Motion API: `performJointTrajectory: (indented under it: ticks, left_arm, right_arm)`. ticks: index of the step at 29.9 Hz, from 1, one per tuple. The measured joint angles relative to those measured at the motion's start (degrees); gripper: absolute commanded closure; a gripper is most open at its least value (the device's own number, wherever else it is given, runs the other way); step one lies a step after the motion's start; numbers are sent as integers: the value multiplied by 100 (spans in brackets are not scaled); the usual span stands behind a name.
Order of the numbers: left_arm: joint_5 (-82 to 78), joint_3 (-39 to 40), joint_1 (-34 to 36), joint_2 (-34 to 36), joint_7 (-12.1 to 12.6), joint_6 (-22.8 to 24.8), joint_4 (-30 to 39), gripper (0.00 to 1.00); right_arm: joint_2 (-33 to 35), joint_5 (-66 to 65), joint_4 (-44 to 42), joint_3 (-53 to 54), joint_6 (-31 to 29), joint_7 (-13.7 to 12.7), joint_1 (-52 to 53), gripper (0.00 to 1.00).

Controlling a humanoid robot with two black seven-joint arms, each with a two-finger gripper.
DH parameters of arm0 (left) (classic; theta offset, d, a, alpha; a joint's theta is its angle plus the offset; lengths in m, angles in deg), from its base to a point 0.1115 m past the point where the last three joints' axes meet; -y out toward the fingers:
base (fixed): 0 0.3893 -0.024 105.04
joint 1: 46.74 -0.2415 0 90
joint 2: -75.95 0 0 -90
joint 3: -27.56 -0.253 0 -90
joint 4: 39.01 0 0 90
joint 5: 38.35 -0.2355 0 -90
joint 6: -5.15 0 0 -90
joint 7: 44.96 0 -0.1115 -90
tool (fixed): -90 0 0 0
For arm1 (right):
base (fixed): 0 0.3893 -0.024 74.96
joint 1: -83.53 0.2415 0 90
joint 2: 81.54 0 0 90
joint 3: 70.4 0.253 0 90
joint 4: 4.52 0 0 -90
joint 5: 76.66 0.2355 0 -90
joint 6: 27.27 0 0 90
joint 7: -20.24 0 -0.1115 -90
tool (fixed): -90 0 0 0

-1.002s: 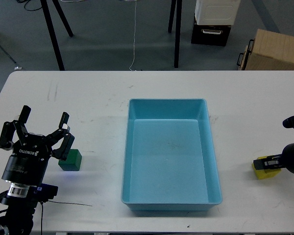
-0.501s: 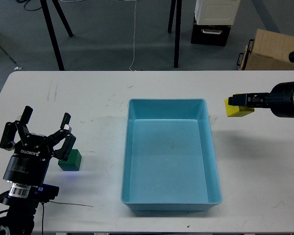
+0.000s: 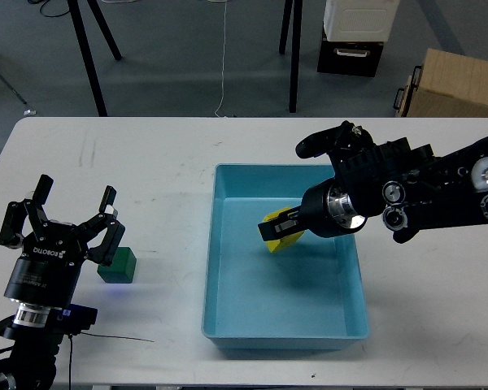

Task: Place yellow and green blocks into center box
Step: 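Carry the yellow cube over the blue tray and release it, then withdraw the right gripper back beside the tray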

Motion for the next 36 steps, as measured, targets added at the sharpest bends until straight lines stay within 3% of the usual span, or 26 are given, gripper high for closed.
performJointTrajectory:
  ticks: [4, 8, 18, 22, 29, 36]
  left_arm:
    - [0, -9, 60, 0, 2, 0, -5, 0]
    - [0, -10, 89, 0, 5, 0, -8, 0]
    - [0, -15, 112, 0, 6, 0, -9, 0]
    - [0, -15, 108, 0, 6, 0, -9, 0]
    - [0, -15, 111, 0, 12, 0, -19, 0]
    - [-3, -20, 190, 0, 16, 0, -117, 0]
  right_arm:
    - [-111, 8, -9, -202, 5, -2, -8, 30]
    - [-118, 21, -18, -232, 40, -3, -9, 19]
    - [-67, 262, -202, -75, 122, -2, 70, 14]
    - [267, 624, -758, 514, 78, 5, 84, 14]
    - [1307, 2124, -2310, 2509, -814, 38, -60, 14]
    - [1793, 3747, -3596, 5319, -1868, -38, -1549, 13]
